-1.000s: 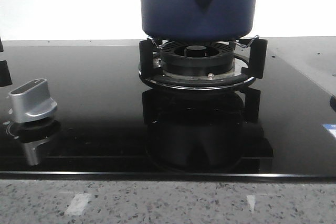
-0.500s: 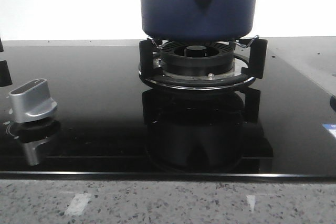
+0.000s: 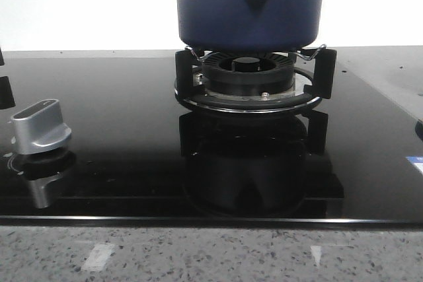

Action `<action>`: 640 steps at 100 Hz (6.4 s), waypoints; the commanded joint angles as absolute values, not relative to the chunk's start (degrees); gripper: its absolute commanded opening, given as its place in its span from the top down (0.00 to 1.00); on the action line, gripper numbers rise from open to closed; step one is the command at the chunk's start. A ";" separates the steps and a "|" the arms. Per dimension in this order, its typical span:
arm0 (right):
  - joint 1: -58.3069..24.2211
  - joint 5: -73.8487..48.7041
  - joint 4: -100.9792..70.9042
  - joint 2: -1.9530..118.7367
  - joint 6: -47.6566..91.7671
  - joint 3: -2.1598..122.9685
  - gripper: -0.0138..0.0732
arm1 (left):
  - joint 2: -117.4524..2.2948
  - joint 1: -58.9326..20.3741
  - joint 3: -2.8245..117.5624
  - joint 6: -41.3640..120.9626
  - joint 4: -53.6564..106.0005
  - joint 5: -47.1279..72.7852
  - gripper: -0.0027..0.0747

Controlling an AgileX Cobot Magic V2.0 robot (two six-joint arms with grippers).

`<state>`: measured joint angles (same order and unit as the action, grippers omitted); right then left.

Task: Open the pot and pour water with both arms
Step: 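Grasp the purple lid knob with the left gripper and lift the lid, then lower the right gripper onto the light blue bowl rim and grasp it, then lift the blue bowl with the right gripper toward the open pot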

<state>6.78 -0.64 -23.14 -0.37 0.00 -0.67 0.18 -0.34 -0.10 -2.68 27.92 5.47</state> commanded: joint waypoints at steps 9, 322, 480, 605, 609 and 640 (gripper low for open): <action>6.77 3.04 -32.68 -1.46 0.00 -0.98 0.90 | 1.72 -0.42 -0.69 -3.31 40.02 0.35 0.99; 1.86 -44.16 -14.27 31.79 5.41 45.00 0.33 | -100.41 -25.01 87.83 92.81 87.80 42.36 0.32; 12.59 -54.30 -8.36 62.65 1.81 66.85 0.33 | -83.55 -8.75 87.83 89.39 90.54 48.09 0.68; 22.93 -57.89 -4.48 87.65 0.00 74.06 0.93 | -83.01 -5.00 87.83 87.58 90.54 51.86 0.68; 22.93 -58.19 -4.76 87.65 0.00 74.44 0.92 | -83.01 -5.00 87.83 87.58 90.54 51.86 0.68; 19.15 -65.22 -7.64 86.49 0.00 84.80 0.90 | -83.01 -5.00 87.83 87.58 90.31 51.51 0.68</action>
